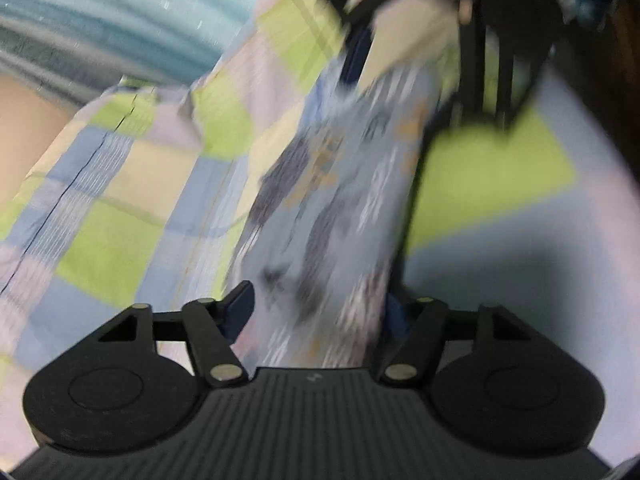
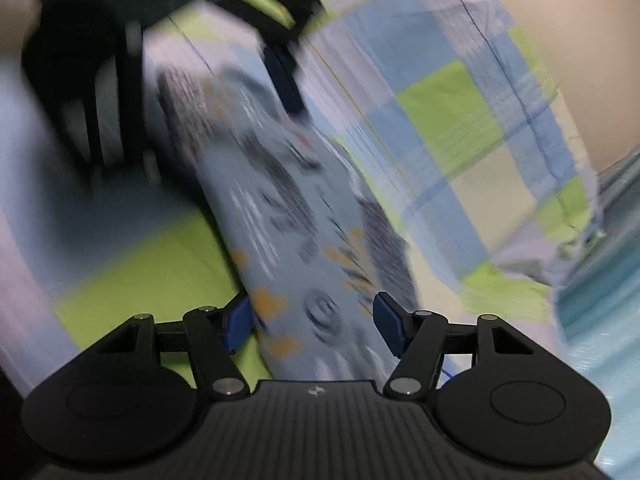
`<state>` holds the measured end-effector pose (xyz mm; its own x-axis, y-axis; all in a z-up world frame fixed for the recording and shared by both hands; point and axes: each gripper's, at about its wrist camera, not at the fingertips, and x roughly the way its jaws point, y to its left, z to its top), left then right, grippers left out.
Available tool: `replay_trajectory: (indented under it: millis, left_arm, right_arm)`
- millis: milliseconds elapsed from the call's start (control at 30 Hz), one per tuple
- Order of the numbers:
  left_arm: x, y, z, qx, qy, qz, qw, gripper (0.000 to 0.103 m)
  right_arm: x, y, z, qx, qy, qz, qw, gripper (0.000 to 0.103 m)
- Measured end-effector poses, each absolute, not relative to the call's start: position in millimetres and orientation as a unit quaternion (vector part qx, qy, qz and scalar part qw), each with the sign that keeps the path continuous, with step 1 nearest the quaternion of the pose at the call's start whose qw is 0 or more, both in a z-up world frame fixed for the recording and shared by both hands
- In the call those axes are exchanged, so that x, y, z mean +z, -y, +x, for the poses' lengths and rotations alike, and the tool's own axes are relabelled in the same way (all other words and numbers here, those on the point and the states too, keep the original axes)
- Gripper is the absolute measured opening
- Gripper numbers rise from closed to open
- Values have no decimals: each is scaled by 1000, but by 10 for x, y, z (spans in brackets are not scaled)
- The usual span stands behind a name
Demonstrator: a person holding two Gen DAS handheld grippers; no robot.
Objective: Fold clothes
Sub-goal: 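Grasp the folded garment edge with both grippers and lift it, then carry the folded garment with both grippers onto the pink-edged stack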
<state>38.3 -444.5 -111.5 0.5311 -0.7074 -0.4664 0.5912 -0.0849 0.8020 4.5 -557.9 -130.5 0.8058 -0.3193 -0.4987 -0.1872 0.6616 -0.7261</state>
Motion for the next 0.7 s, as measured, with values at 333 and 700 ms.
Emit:
replay_trajectory:
  millis: [333, 700]
  left_arm:
    - [-1228, 4565, 356, -462, 52, 607, 644, 11]
    - [-742, 4383, 71, -464, 130, 606, 632, 7]
  right_arm:
    - [-1519, 5467, 97, -42, -329, -465, 821, 27]
    - [-1124, 5488, -188, -89, -306, -437, 841, 6]
